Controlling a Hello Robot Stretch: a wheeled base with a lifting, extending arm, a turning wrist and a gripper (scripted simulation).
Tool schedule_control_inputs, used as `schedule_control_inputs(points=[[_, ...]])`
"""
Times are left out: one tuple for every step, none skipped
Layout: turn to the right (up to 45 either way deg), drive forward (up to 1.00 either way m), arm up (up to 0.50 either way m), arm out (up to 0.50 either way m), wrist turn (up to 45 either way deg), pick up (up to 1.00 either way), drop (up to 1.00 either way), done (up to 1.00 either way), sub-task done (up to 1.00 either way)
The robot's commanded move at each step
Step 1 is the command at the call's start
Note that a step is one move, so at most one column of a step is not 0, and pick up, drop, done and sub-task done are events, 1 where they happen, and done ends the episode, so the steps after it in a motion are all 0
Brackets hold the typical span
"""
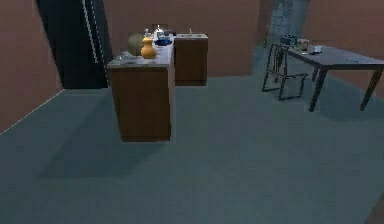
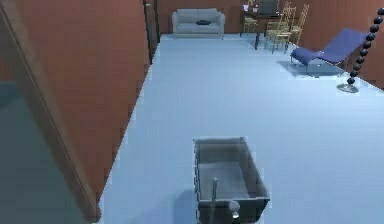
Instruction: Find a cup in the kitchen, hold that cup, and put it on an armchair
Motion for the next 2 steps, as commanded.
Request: schedule_control_inputs(points=[[18.0, 0.00, 0.00, 0.00, 0.0, 0.00, 0.00, 0.00, 0.00], [0.0, 0.90, 0.00, 0.00, 0.0, 0.00, 0.00, 0.00, 0.00]])
